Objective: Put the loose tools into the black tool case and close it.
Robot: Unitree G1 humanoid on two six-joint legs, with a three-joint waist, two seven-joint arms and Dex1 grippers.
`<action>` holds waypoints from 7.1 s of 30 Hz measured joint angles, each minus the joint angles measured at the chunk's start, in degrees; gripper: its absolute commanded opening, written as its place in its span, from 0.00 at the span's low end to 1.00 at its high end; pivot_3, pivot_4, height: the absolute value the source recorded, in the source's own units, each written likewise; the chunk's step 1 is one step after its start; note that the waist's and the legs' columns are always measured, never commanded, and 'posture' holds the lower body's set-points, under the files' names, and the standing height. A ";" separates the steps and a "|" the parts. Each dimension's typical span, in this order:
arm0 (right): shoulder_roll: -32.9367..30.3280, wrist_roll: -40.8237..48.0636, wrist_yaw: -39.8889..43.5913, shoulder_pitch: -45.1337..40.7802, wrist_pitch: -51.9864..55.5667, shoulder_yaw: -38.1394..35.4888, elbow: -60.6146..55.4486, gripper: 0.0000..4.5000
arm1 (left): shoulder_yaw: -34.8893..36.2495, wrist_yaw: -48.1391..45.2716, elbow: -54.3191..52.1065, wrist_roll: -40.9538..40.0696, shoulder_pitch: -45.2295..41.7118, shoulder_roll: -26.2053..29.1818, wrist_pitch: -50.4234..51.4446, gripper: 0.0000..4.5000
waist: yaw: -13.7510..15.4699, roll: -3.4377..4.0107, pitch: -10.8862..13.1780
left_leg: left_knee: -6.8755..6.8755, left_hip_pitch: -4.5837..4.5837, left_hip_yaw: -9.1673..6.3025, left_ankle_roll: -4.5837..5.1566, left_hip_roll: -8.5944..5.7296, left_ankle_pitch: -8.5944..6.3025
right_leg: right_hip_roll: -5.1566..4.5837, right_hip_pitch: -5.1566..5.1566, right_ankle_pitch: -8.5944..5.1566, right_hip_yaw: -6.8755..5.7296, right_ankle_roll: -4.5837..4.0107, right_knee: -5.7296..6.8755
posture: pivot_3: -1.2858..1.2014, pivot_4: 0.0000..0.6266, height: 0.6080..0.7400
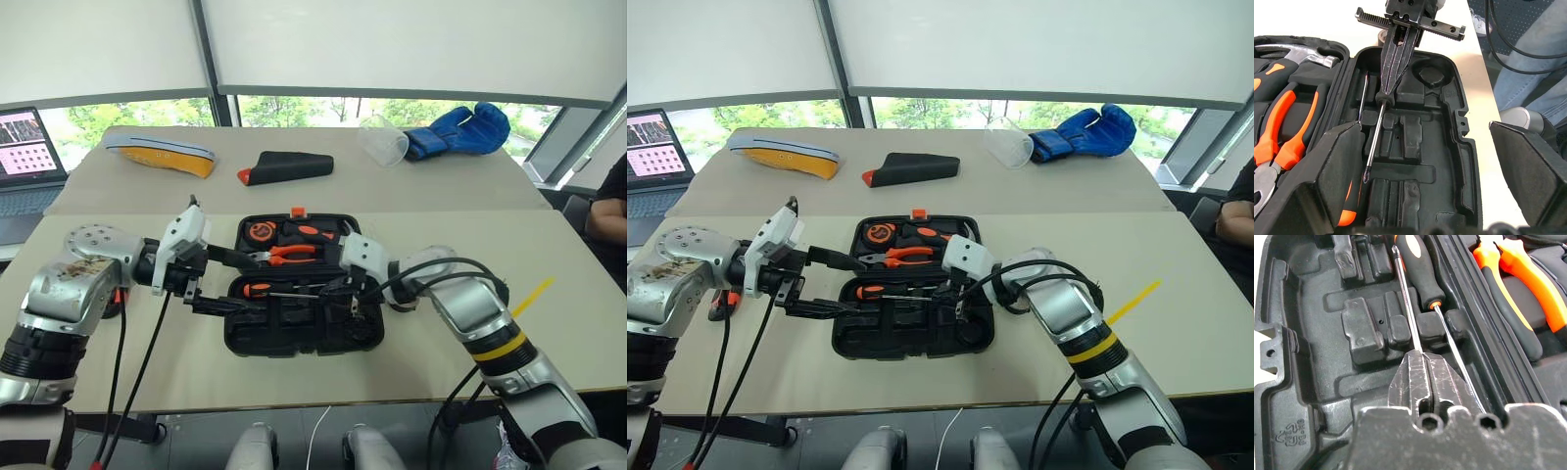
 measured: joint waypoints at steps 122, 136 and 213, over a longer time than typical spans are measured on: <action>-15.21 42.06 -20.65 17.01 15.95 -30.12 -36.27 1.00 | 28.43 92.41 53.79 16.98 -27.88 -23.37 17.50 0.10 | 0.92 -0.78 0.32 | -0.62 -0.03 -0.22 -0.32 -0.12 1.13 | -0.06 0.06 0.96 -0.17 0.34 -0.57 | 0.52 0.24 1.00; -19.63 44.33 -17.58 20.95 15.69 -31.81 -37.47 1.00 | -10.91 0.67 29.91 19.28 -23.32 -7.54 -3.35 0.10 | -0.24 -0.89 0.40 | -1.05 -0.41 -0.16 -0.20 -0.02 1.10 | -0.04 -0.16 1.02 -0.14 -0.14 -1.13 | 0.52 0.24 1.00; -16.83 42.62 -24.47 26.59 13.68 -27.76 -41.39 1.00 | -7.70 12.76 8.89 11.36 -1.24 -13.14 6.73 0.01 | 0.14 -0.87 0.39 | -0.75 -0.14 -0.19 0.11 -0.01 1.32 | -0.01 0.09 0.99 -0.09 0.34 -0.90 | 0.52 0.24 1.00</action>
